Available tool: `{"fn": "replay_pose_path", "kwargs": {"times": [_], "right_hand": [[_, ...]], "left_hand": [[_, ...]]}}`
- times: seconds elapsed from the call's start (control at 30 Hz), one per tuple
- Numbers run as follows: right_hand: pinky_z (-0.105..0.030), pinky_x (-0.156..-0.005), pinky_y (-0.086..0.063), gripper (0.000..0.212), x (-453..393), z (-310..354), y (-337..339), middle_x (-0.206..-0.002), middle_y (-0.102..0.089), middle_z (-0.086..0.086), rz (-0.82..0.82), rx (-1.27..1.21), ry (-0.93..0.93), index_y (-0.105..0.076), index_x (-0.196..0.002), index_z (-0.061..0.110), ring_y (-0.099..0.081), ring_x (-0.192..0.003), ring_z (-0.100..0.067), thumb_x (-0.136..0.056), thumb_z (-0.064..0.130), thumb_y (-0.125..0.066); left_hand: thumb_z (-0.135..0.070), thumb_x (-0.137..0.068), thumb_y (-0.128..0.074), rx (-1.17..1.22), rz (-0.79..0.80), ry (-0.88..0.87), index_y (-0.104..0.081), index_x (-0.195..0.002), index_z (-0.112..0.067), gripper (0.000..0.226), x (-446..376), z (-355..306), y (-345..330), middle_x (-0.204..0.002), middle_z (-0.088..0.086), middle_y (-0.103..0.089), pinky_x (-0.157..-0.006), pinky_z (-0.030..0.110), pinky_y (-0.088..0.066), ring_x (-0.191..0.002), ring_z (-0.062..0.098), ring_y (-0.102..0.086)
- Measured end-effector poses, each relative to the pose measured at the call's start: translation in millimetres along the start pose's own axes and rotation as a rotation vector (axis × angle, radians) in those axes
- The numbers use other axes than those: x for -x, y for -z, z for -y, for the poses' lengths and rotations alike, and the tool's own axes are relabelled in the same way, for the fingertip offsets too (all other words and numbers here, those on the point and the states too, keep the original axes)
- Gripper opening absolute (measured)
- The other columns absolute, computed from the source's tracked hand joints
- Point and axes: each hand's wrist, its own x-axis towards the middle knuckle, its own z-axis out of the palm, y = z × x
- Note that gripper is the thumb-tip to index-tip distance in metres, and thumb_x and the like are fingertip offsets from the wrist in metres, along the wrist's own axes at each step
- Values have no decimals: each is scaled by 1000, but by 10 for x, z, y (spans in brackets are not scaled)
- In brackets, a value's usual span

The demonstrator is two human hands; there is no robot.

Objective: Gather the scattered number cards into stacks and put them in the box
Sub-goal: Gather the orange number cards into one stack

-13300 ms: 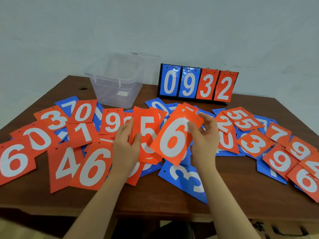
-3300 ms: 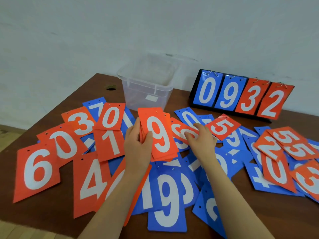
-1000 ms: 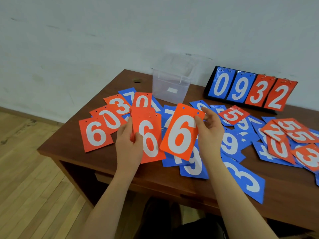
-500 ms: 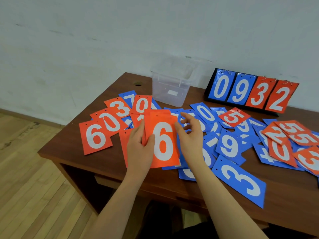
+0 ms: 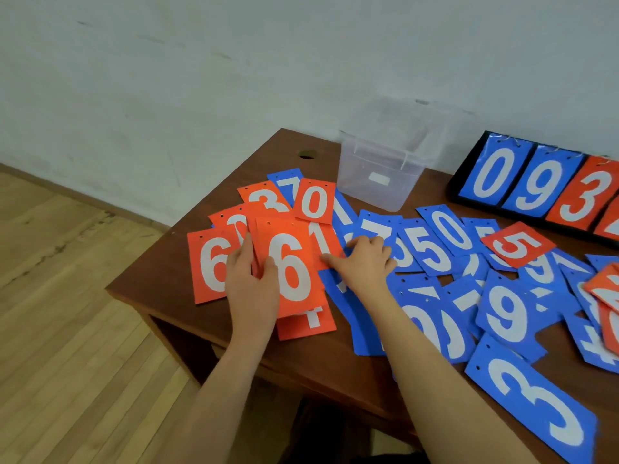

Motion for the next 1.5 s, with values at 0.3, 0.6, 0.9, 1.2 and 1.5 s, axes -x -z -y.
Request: {"fn": "replay_pose_path", "kwargs": {"times": [0.3, 0.6, 0.9, 1.2, 1.5], "right_hand": [[-46, -108, -21, 62, -34, 1, 30, -132, -39, -12, 32, 38, -97, -54, -120, 15, -30, -129, -33, -75, 55, -69], [-40, -102, -33, 20, 31, -160, 116, -98, -53, 1, -139, -292, -14, -47, -97, 18, -53, -105, -23, -85, 20, -63], [-10, -66, -52, 38, 577, -196, 508, -105, -62, -2, -349, -966, 74, -42, -123, 23, -65, -93, -8, -91, 15, -60], [-21, -79, -47, 38, 941, -119, 355, -110, -53, 9, -185, -706, 174, -53, -119, 28, -52, -97, -3, -84, 18, -65], [-45, -105, -34, 35, 944, -126, 176, -119, -47, 3, -74, -386, 116, -59, -116, 25, -43, -117, -17, -84, 39, -65]], "left_hand": [[-27, -95, -49, 6, 22, -9, -32, -142, -26, 51, -60, -10, 4, -142, 0, -40, -96, 37, -46, -126, 19, -44], [-27, -94, -49, 32, 24, -8, -32, -143, -26, 51, 10, -35, 30, -143, 0, -40, -97, 36, -44, -127, 17, -43], [-27, -95, -47, 37, 66, -62, -31, -142, -26, 50, 140, -138, -66, -140, 0, -41, -96, 35, -45, -125, 17, -44], [-31, -97, -43, 154, 131, -92, -34, -140, -31, 45, 405, -225, -108, -133, -8, -42, -86, 22, -41, -113, 2, -41], [-25, -95, -49, 96, 22, -68, -30, -144, -23, 53, 439, -43, 219, -140, 0, -39, -98, 28, -38, -126, 13, -41]]}}
